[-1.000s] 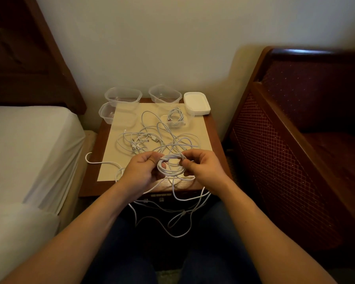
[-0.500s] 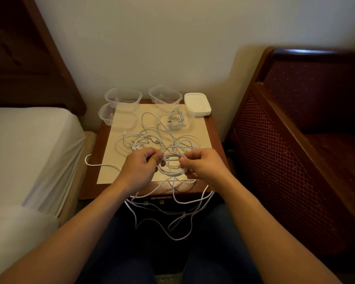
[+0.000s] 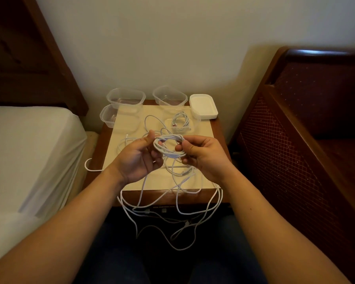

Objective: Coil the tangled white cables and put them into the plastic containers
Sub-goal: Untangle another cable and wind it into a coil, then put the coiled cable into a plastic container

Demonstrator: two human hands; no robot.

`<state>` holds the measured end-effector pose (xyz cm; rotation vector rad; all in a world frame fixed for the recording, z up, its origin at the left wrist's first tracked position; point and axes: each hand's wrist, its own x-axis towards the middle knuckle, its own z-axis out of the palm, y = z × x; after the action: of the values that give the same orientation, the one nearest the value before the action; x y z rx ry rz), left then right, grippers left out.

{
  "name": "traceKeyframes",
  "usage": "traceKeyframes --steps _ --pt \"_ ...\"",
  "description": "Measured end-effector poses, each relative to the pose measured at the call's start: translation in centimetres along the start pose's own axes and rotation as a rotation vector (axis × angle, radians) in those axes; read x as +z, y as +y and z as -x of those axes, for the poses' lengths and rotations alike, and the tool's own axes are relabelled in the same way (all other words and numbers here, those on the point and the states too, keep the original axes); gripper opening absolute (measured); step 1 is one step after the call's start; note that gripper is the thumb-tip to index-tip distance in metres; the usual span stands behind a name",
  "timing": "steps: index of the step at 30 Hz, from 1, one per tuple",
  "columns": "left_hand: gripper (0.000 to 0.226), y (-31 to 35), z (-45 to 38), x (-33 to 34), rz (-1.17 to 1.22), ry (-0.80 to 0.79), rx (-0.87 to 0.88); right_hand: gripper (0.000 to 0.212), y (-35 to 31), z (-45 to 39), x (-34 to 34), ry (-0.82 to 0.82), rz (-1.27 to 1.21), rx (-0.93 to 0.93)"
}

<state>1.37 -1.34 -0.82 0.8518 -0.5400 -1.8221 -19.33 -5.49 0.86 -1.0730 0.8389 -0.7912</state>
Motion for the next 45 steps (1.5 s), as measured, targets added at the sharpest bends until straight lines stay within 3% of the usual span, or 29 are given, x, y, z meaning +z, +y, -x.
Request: traceKeyframes --steps 4,9,12,17,19,21,23,26,33,45 --pt "0.027 1.4 -1.8 -0.9 -0.289 0.152 -0.012 0.013 -0.4 -2.4 -0.5 0.169 0.223 0.029" --pt "0.031 2.2 -3.7 -2.2 -0.050 0.087 -0.045 0.016 -1.7 -5.3 -0.9 0.042 0.264 0.050" --pt "0.031 2.7 -5.2 -1.7 -0.443 0.248 0.033 0.013 -1.3 -7.1 -1.6 0.150 0.309 0.056" --pt "0.021 1.7 -7.9 -2.5 -0.917 0.521 0.344 0.011 -0.5 -10.8 -3.7 0.434 0.331 0.003" --pt "0.031 0.2 -8.8 -4.3 -1.230 0.565 0.430 0.008 -0.4 -12.6 -4.6 0.525 0.319 -0.029" --pt "0.048 -1.3 -9.5 -5.8 -1.510 0.545 0.404 0.009 -0.3 -14.6 -5.4 0.571 0.361 -0.054" --pt "0.064 -2.7 -9.9 -7.0 -1.697 0.505 0.251 0.011 -0.4 -16.4 -5.8 0.583 0.458 -0.067" --pt "0.071 -4.3 -10.4 -8.3 -1.899 0.485 0.161 0.007 -0.7 -18.6 -5.9 0.541 0.581 -0.070" --pt "0.066 -5.3 -10.4 -8.5 -1.986 0.564 0.241 0.009 -0.2 -21.8 -6.0 0.340 0.825 0.010" --pt "0.060 -5.4 -10.3 -8.4 -1.943 0.598 0.286 0.011 0.4 -23.6 -5.8 0.358 1.074 -0.035"
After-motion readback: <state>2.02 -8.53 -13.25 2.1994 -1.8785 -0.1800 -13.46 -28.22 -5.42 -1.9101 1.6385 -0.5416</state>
